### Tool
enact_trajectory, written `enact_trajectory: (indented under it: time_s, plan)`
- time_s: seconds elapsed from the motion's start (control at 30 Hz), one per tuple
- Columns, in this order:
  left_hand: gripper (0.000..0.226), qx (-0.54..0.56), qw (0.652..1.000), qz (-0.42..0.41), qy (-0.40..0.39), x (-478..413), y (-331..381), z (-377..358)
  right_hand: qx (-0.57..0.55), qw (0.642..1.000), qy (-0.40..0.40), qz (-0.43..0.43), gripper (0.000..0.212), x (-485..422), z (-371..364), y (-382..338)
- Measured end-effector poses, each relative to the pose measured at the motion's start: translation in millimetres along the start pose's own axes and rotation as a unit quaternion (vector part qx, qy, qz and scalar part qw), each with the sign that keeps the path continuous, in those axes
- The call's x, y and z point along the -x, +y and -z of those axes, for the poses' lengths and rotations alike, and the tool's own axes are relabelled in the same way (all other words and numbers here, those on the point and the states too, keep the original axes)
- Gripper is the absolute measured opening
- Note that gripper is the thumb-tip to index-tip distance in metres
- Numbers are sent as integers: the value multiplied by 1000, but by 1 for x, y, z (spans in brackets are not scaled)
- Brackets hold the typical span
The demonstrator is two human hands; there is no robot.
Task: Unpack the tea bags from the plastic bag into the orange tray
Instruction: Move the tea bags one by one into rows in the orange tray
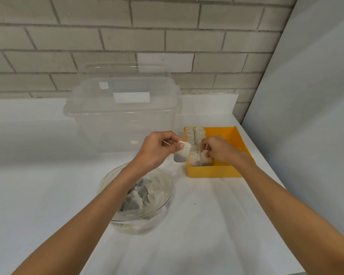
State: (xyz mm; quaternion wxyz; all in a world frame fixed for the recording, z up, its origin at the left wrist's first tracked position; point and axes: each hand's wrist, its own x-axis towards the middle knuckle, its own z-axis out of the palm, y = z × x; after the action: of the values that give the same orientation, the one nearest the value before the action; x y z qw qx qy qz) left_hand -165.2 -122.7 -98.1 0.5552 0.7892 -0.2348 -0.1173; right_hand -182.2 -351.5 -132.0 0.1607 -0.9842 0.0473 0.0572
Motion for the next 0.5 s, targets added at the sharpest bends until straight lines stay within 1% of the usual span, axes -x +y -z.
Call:
enact_trajectory:
  time_s: [0.1, 0.27, 0.37, 0.5]
  plan:
    - [7, 3, 1000, 3, 4, 1, -1, 2, -46, 999, 16, -13, 22, -1, -5, 2]
    - [6, 4, 1000, 5, 5, 1, -2, 2, -66, 997, 14, -39, 24, 0, -11, 6]
    - [6, 1, 1000, 4, 0, 1, -3, 0, -49, 998, 14, -45, 22, 2, -10, 9]
    - [7, -5, 1000, 7, -3, 0, -3, -3, -46, 997, 26, -51, 14, 3, -12, 11]
